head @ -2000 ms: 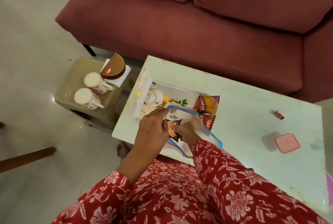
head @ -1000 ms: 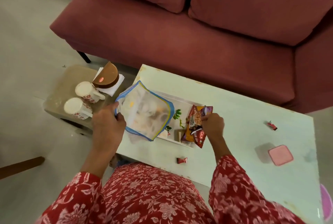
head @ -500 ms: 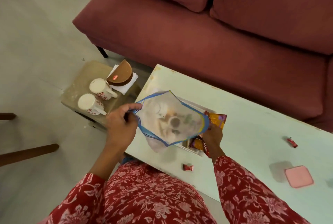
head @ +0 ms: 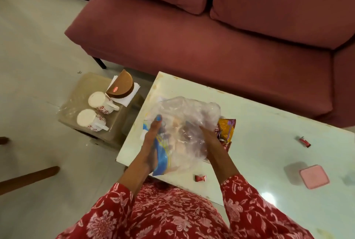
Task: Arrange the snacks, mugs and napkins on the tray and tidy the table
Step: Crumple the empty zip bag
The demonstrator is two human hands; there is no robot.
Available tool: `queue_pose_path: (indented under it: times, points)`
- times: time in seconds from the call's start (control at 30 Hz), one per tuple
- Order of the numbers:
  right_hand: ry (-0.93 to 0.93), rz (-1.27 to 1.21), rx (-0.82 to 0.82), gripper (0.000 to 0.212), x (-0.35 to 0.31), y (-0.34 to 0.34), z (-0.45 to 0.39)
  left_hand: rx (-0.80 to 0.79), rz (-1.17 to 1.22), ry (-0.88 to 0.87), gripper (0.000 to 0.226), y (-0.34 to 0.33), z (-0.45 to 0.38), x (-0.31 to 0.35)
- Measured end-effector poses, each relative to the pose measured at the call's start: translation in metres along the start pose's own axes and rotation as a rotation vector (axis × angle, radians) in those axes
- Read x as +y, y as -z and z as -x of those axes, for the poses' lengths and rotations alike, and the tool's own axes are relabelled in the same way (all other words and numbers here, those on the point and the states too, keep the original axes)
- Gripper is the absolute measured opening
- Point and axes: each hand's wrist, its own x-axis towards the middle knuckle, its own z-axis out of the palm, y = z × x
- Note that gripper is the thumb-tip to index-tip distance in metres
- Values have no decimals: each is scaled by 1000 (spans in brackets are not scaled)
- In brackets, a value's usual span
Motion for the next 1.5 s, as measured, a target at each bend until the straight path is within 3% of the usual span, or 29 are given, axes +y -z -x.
queue_pose_path:
  times: [0.07, 0.1, 0.2, 0.3, 0.37, 0.47, 0.53, 0.6, 0.67, 0.73, 0.8, 0.87, 0.9, 0.97, 1.03, 1.13, 1.2, 1.33, 1.5]
  points:
    - [243, 219, 46, 26, -2, -4, 13, -33, -44, -17, 25, -11, 1, -1]
    - [370, 376, 62, 26, -4, -9, 20, -44, -67, -15, 27, -17, 3, 0]
    - [642, 629, 17, 45, 0, -17, 32, -55, -15, -3, 76, -26, 2, 0]
    - [785, 678, 0, 54, -1, -13, 42, -158, -15, -31, 70, -33, 10, 1]
    - [770, 805, 59, 61, -4, -6, 48, -187, -91, -58, 57, -35, 13, -1]
    - [484, 980, 196, 81, -8, 9, 48, -110, -207, -146, 46, -39, 14, -1]
    - [80, 713, 151, 80, -14, 13, 56, -33, -364, -226, 46, -43, 20, 0]
    - [-157, 502, 40, 60, -21, 9, 68, -41, -448, -356, 20, -49, 27, -1]
    - [-114, 431, -8, 29, -26, 4, 77, -69, -499, -465, 20, -57, 34, -5]
    - [1, 322, -17, 18, -28, 1, 81, -70, -535, -510, 27, -57, 34, -13]
    - [57, 218, 11, 19, -27, -3, 88, -89, -652, -606, 32, -58, 37, -18]
    - [124, 97, 55, 22, -21, -4, 97, -113, -814, -838, 34, -51, 41, -24]
    - [159, 7, 56, 24, -18, -4, 104, -120, -881, -964, 43, -49, 39, -29]
    - [225, -196, 9, 32, -11, -5, 119, -49, -1042, -1049, 58, -44, 38, -37]
    - [262, -299, 16, 33, -5, -5, 134, -108, -1047, -962, 52, -39, 42, -37]
    - [303, -290, 106, 35, 2, -4, 151, -495, -544, -536, 43, -39, 69, -28]
    - [387, -240, 145, 29, 10, -2, 159, -620, -342, -373, 52, -45, 84, -29]
    - [477, -125, 236, 32, 22, 10, 173, -526, -178, -279, 22, -60, 109, -46]
    - [641, 94, 187, 37, 24, 40, 201, -504, -208, -322, 71, -77, 122, -69]
